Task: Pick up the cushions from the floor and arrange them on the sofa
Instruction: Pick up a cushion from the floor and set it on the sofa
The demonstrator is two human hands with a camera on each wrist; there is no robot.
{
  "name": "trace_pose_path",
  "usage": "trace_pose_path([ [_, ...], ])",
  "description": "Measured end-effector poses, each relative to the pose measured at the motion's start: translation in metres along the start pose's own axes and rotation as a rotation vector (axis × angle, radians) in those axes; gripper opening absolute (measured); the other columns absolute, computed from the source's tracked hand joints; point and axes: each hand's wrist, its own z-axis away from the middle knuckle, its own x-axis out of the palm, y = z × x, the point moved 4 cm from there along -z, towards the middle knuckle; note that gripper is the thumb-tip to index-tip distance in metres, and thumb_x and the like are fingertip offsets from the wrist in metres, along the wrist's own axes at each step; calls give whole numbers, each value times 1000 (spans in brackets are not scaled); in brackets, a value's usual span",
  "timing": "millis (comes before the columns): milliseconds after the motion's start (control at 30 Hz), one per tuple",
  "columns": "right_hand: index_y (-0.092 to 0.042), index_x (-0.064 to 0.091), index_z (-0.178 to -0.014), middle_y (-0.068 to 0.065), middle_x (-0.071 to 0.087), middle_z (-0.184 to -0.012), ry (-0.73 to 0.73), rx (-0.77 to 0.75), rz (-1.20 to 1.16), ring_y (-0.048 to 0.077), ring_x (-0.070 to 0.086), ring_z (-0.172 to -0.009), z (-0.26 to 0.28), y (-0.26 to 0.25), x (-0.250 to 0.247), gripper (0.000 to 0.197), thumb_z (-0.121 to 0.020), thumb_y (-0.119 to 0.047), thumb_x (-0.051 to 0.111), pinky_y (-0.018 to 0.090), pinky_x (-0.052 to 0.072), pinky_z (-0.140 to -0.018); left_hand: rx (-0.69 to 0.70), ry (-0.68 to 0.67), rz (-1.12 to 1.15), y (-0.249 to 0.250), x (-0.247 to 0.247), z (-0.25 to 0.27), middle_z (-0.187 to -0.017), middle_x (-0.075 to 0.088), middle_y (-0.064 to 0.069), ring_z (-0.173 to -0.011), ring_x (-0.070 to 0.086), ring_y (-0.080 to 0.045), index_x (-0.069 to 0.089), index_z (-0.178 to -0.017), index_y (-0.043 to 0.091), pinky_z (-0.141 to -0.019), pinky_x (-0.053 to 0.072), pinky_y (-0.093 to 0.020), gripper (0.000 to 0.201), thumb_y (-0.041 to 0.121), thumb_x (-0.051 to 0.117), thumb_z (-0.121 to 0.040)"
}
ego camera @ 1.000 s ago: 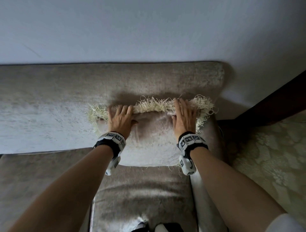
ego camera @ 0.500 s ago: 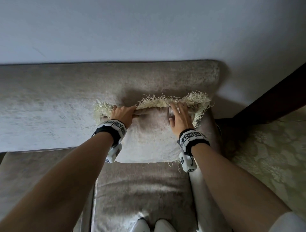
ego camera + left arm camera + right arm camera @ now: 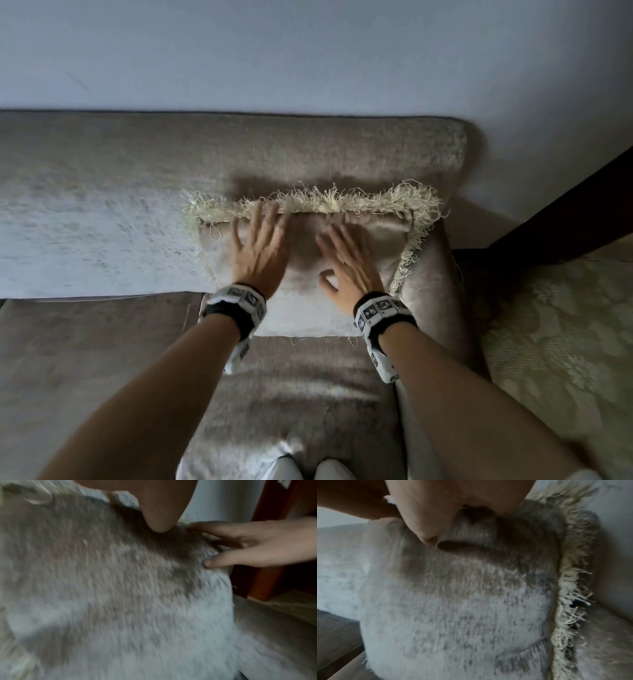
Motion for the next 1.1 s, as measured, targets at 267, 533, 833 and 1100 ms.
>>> trace_pose_path([
  [267,-32,-14,-151,-1,-22,-159,-127,259,155,21,-16,-148,-8,51,29,94,-81,-82,23,70,-12,-108,-87,-222,53,-22,49,23,-161,-12,3,-147,-11,-31,-6,-150,42,-101,-5,-78,108,79,54,-68],
  [533,-16,-14,-152,20,-18,-158,2,773,-222,37,-11,-147,22,59,25,109,-77,-82,30,66,16,-113,-370,-231,175,-45,30,35,-160,-18,-7,-146,-15,-37,-17,-150,34,-109,0,-71,132,79,65,-56],
  [833,-30,-18,-150,-4,-27,-157,-110,199,-12,22,-19,-147,-20,20,22,115,-73,-79,51,60,-9,-113,37,-286,3,10,33,12,-159,-19,5,-146,-17,-25,-19,-148,36,-106,-2,-75,124,68,68,-66],
  [1100,-22,-5,-154,5,-9,-162,57,621,-159,28,-2,-149,46,60,19,88,-90,-34,55,62,25,-112,-355,-290,139,-36,33,64,-158,-25,3,-146,-16,-32,-21,-147,39,-107,11,-74,100,52,57,-86],
])
